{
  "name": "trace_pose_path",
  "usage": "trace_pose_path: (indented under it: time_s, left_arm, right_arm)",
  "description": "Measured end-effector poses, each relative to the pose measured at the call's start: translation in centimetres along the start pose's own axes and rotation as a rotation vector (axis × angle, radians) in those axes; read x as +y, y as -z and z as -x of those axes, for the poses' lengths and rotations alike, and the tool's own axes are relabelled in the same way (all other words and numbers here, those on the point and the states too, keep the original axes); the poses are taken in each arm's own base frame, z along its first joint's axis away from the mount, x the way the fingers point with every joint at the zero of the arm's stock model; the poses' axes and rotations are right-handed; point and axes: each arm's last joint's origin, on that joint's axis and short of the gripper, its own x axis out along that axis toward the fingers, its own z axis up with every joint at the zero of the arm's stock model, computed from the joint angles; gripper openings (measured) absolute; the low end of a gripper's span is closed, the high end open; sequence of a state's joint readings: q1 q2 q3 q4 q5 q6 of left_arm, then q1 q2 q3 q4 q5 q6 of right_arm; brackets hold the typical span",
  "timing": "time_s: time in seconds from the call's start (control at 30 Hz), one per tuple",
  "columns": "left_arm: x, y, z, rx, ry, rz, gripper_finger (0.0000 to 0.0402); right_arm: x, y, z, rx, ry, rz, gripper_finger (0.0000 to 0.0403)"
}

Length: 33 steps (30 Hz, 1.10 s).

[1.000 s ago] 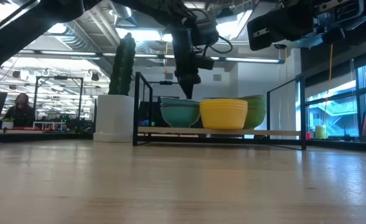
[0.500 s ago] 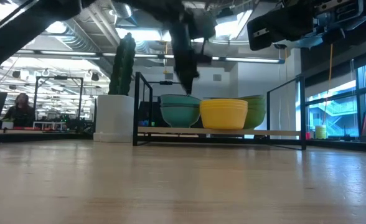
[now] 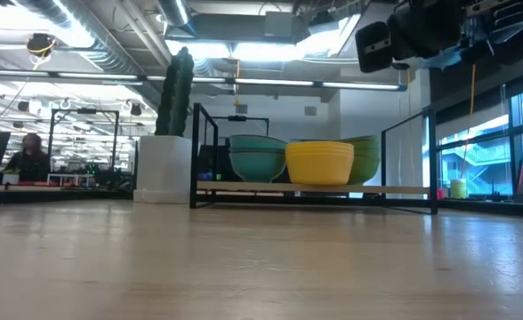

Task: Pick & Place Mini bowls
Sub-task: Stack the green printed bowl on top of the green printed bowl on the shelf

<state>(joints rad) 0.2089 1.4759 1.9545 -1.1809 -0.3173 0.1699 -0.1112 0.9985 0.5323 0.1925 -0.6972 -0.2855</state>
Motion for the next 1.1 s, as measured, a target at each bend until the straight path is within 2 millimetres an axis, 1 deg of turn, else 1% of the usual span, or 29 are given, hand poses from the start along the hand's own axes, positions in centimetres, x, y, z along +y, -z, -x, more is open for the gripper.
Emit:
trace_pose_path:
  time_s: [0.1,0.17,0.27,0.33,0.4,0.5,0.57,0.63,0.87,1.0,1.1]
  left_arm:
    - [-1.1,4.1,2.5,-0.055,-0.006,0.059,0.0002]
    - [-2.3,7.6,2.9,-0.099,0.029,0.105,0.0002]
    - [-4.5,13.7,1.7,-0.191,0.135,0.176,0.0002]
    - [-5.7,17.2,0.7,-0.292,0.193,0.232,0.0002]
    - [-6.6,20.0,-0.2,-0.382,0.234,0.302,0.0002]
    - [-7.4,23.0,-1.1,-0.433,0.245,0.394,0.0002]
    - [-7.8,24.3,-1.6,-0.431,0.255,0.415,0.0002]
    - [-8.2,25.1,-1.9,-0.413,0.295,0.41,0.0002]
    - [-9.3,25.9,-2.1,-0.296,0.46,0.428,0.0003]
    - [-10.7,26.9,-2.6,-0.081,0.565,0.458,0.0003]
    - [-11.7,26.9,-2.6,0.108,0.603,0.493,0.0003]
  right_arm:
    - [0.0,-0.1,0.0,-0.013,0.001,0.012,0.0026]
    - [-0.1,-0.4,0.0,-0.03,0.005,0.027,0.0026]
    - [-0.1,-0.8,0.0,-0.071,-0.009,0.046,0.0026]
    - [-0.2,-1.3,0.1,-0.118,-0.008,0.067,0.0026]
    - [-0.3,-1.7,0.1,-0.153,0.0,0.081,0.0026]
    - [-0.4,-2.1,0.2,-0.179,0.038,0.103,0.0026]
    - [-0.5,-2.1,0.2,-0.179,0.062,0.104,0.0026]
    - [-0.6,-2.1,0.2,-0.174,0.084,0.104,0.0026]
    - [-0.7,-1.8,0.0,-0.158,0.103,0.104,0.0026]
    - [-0.8,-1.5,-0.2,-0.134,0.097,0.085,0.0026]
    - [-0.7,-1.1,-0.2,-0.102,0.088,0.058,0.0026]
